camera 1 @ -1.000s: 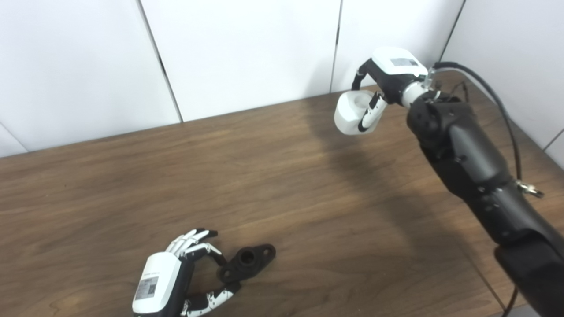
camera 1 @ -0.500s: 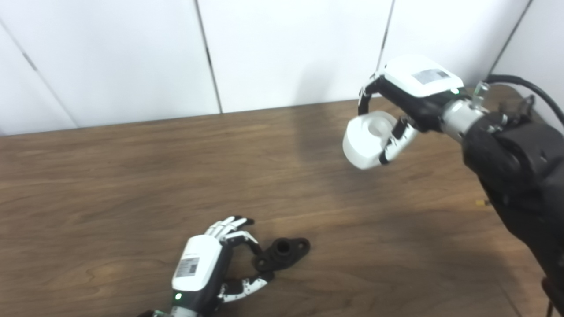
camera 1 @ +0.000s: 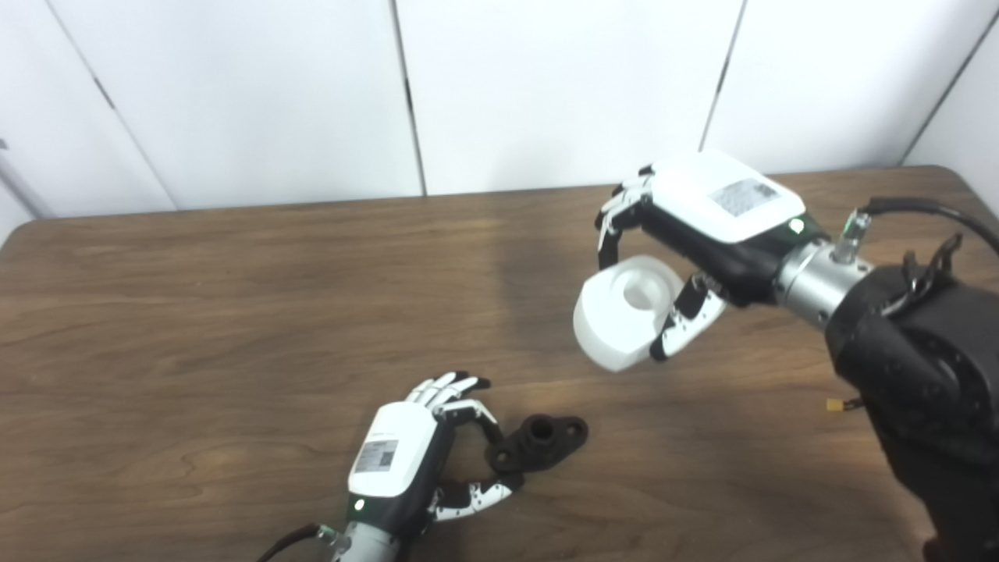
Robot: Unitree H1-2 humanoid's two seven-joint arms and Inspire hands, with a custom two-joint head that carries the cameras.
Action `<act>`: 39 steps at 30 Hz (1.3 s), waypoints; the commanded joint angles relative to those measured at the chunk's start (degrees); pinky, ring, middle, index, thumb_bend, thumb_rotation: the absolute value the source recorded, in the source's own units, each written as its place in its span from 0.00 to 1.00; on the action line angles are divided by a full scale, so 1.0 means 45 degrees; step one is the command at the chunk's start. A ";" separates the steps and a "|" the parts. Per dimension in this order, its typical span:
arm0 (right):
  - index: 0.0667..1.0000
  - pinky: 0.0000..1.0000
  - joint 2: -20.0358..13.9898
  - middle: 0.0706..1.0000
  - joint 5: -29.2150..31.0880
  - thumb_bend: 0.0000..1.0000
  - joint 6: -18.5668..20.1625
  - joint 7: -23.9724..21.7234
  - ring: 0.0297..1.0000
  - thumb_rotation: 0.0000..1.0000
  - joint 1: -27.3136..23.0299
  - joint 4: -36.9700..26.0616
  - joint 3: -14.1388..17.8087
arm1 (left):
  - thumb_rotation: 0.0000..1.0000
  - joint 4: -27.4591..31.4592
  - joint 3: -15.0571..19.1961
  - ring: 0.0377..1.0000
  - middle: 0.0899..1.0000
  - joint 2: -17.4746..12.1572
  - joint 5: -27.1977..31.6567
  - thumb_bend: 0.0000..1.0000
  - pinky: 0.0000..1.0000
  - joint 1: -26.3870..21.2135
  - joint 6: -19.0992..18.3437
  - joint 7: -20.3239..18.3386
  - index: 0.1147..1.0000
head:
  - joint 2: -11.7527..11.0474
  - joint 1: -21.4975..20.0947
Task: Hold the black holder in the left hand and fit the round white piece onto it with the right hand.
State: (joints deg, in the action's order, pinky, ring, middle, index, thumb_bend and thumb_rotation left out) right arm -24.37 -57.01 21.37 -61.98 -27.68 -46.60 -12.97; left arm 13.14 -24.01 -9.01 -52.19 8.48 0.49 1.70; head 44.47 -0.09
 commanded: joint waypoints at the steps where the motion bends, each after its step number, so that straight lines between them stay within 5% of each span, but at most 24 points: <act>1: 0.45 0.91 0.0183 0.77 -0.0246 0.52 -0.0412 0.0203 0.86 0.14 -0.0159 -0.0385 0.0094 | 0.05 -0.0394 -0.0271 0.89 0.82 0.0045 -0.0286 0.51 0.88 0.0055 -0.0279 -0.0556 0.42 | 0.0047 -0.0002; 24: 0.45 0.91 0.2002 0.77 -0.0695 0.53 -0.2108 -0.0291 0.86 0.14 0.1279 -0.0255 -0.0293 | 0.05 -0.0498 -0.0425 0.89 0.82 0.0087 -0.0267 0.52 0.89 -0.0263 -0.0493 -0.0523 0.42 | 0.0468 -0.0066; 39: 0.45 0.93 0.2409 0.78 -0.1045 0.52 -0.2785 -0.0127 0.86 0.14 0.1575 0.0375 -0.0502 | 0.05 -0.0433 -0.0535 0.89 0.82 0.0077 -0.0276 0.52 0.89 -0.0294 -0.0648 -0.0492 0.42 | 0.0531 -0.0069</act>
State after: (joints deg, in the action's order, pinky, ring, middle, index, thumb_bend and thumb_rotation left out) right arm -13.97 -61.31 10.11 -64.19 -19.33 -44.48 -15.42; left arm 12.49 -25.66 -8.58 -52.18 6.84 -1.53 1.64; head 46.85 -0.35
